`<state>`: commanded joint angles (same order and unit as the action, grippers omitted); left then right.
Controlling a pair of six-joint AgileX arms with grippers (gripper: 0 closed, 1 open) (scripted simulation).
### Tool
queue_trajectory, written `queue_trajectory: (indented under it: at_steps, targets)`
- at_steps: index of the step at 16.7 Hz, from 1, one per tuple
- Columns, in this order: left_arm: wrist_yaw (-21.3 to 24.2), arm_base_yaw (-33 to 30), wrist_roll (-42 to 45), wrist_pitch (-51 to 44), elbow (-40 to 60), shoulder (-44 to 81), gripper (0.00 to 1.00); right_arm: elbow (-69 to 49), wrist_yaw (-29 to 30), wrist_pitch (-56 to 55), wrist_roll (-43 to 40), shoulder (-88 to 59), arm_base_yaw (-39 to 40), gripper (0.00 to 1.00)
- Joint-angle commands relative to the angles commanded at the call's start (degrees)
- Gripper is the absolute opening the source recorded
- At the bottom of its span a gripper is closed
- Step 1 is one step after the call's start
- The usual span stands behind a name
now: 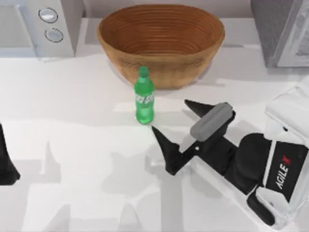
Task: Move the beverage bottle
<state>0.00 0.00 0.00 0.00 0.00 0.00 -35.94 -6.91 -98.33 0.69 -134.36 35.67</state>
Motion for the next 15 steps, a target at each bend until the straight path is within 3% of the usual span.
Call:
queue_trajectory:
  at_steps: [4, 11, 15]
  targets:
    - [0.0, 0.0, 0.0, 0.0, 0.0, 0.0, 1.0, -4.1, 0.2, 2.9, 0.0, -1.1, 0.5, 1.0]
    - [0.0, 0.0, 0.0, 0.0, 0.0, 0.0, 1.0, -22.1, 1.6, 16.1, -0.1, -5.7, 1.9, 1.0]
    - [0.0, 0.0, 0.0, 0.0, 0.0, 0.0, 1.0, -25.2, 1.9, 18.7, -0.1, -6.3, 2.2, 1.0]
